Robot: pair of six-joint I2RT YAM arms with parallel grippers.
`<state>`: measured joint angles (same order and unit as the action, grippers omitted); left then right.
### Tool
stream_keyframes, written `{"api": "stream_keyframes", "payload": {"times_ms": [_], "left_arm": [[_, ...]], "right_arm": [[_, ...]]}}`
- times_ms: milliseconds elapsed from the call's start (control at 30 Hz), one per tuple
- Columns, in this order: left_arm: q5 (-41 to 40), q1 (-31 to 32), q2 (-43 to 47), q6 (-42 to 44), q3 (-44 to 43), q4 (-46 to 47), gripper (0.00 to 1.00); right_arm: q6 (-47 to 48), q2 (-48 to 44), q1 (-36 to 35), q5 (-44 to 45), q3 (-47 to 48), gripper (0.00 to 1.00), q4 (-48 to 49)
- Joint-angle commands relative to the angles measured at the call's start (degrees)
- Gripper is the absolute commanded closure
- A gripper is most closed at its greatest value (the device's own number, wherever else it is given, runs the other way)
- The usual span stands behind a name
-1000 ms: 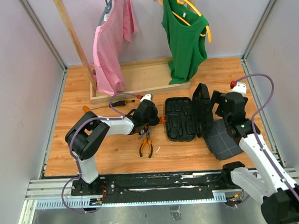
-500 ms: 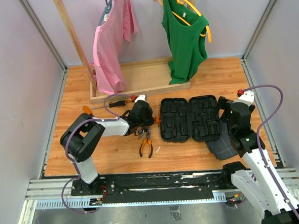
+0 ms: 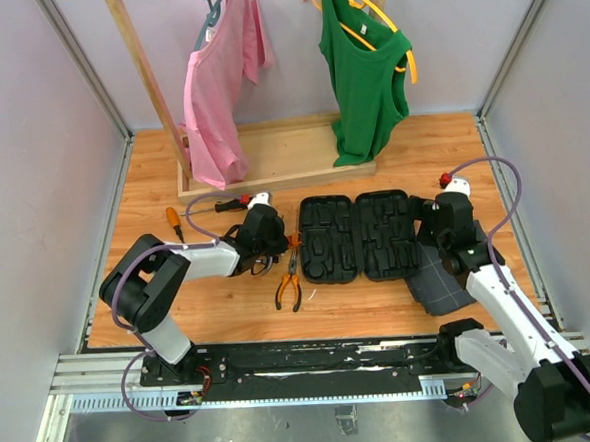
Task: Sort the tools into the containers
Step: Open the storage box at the center of the board.
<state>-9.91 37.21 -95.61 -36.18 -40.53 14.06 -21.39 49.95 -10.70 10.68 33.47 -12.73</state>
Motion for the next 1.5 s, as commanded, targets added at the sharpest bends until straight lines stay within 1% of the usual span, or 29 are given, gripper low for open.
{"api": "stream_keyframes", "payload": {"times_ms": [0, 167, 267, 333, 467, 533, 700, 800, 933, 1067, 1267, 1467], "left_arm": [[-4.76, -1.90, 0.50, 2.02, 3.98, -9.85, 0.94], [-5.03, -2.86, 2.35, 1.24, 5.74, -9.93, 0.94], [-5.03, -3.40, 3.05, 0.87, 6.31, -10.02, 0.94], [-5.01, -3.59, 3.34, 0.79, 6.46, -10.26, 0.94], [-5.29, -3.80, 3.89, 0.68, 6.73, -10.58, 0.94], [-5.38, -3.88, 4.25, 0.55, 6.97, -10.76, 0.94], [-5.91, -3.94, 5.89, -0.08, 8.10, -11.16, 0.94], [-5.47, -4.04, 6.96, -0.57, 8.89, -11.10, 0.94], [-4.20, -4.02, 7.78, -0.97, 9.30, -10.55, 0.94], [-3.46, -4.00, 8.71, -1.25, 9.41, -10.29, 0.94], [-3.24, -3.94, 10.20, -1.26, 9.66, -10.59, 0.93], [-2.47, -3.94, 10.74, -1.08, 8.87, -10.55, 0.90]], "right_arm": [[-0.70, 1.70, 0.65, -7.38, 1.38, 0.03, 1.07], [1.54, 3.90, 0.52, -14.34, 1.84, 0.04, 3.36], [1.79, 5.78, -0.12, -18.45, 2.57, 0.07, 3.59], [1.87, 7.29, -1.54, -19.14, 3.32, 0.10, 3.32], [2.91, 10.83, -6.10, -17.73, 4.36, 0.16, 2.91], [3.14, 12.94, -7.05, -17.33, 4.91, 0.19, 2.80], [3.64, 17.59, -8.55, -20.57, 6.30, 0.30, 3.99], [4.07, 20.44, -10.92, -23.38, 7.20, 0.33, 5.81], [4.24, 23.53, -15.39, -25.09, 8.45, 0.35, 8.50], [2.72, 27.33, -18.50, -23.04, 9.92, 0.35, 9.35], [1.74, 32.95, -20.70, -17.77, 11.99, 0.37, 7.99], [1.67, 36.39, -21.69, -19.70, 13.25, 0.37, 9.66]]}}
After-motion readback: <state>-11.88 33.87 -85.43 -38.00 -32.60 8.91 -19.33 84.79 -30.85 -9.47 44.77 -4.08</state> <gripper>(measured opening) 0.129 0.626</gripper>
